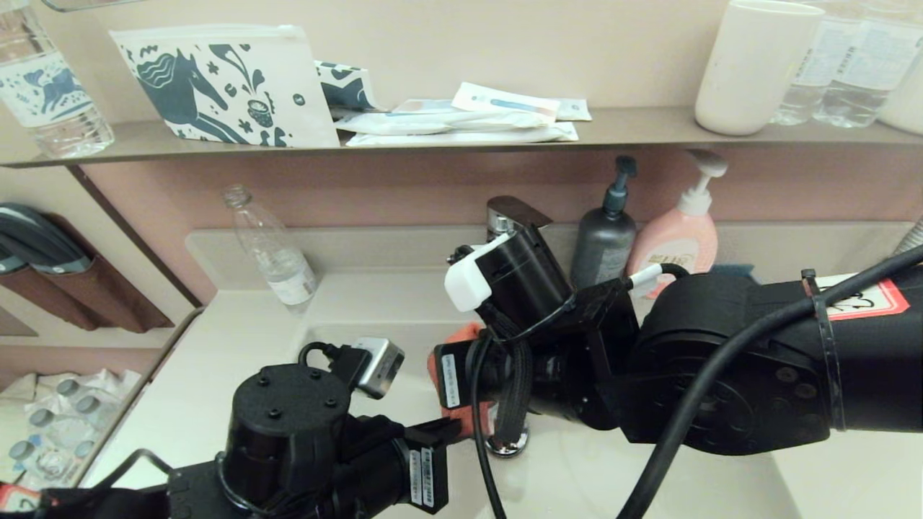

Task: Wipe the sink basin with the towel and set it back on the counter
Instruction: Wipe the sink

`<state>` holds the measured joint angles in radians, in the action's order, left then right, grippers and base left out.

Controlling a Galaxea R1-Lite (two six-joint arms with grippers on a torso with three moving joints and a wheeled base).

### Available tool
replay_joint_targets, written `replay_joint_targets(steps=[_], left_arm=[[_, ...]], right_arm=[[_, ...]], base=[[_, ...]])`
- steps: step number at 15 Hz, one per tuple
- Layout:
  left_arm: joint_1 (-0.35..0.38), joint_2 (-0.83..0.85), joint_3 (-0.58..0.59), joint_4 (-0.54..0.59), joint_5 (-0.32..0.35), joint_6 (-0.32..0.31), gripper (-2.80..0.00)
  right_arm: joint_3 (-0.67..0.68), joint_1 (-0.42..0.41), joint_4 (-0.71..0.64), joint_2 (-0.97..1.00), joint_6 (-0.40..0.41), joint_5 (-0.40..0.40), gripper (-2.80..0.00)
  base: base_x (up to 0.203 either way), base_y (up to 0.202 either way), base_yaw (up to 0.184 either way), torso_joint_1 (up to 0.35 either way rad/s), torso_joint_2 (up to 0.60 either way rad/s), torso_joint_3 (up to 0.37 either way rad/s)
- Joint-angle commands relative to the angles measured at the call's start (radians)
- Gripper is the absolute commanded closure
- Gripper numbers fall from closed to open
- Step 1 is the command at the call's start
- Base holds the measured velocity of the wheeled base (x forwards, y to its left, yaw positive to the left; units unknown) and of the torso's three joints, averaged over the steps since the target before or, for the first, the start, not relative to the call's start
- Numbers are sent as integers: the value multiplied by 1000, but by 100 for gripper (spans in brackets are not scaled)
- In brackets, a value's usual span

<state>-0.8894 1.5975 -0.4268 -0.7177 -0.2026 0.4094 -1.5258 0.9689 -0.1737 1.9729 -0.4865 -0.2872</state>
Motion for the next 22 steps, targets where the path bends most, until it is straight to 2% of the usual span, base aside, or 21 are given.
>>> replay_joint_targets(steps=[1,6,7,12,16,21,22], left_arm=[[14,5,12,-5,-4,2,0],[41,-5,13,-3,-5,-4,0],[41,-6,11,-3,-5,-4,0],[44,-7,11,-5,-6,-4,0],[51,-47,13,0,-7,-6,0],[91,-149,21,96,-8,-11,0],[91,-173,26,128,-8,-10,0]], right_arm=[[10,-5,-14,-26,-8,-3,0],[21,-12,-56,-42,-17,-3,0],[21,-10,-56,-40,-17,-3,-280],[19,-7,-58,-45,-22,-2,-280],[31,-13,-111,-89,-34,-2,-280],[162,-29,-114,-189,-50,-2,-280],[189,-34,-115,-212,-50,-3,0]], base=[[0,0,0,0,0,0],[0,0,0,0,0,0],[0,0,0,0,0,0],[0,0,0,0,0,0],[0,0,0,0,0,0],[0,0,0,0,0,0],[0,0,0,0,0,0]])
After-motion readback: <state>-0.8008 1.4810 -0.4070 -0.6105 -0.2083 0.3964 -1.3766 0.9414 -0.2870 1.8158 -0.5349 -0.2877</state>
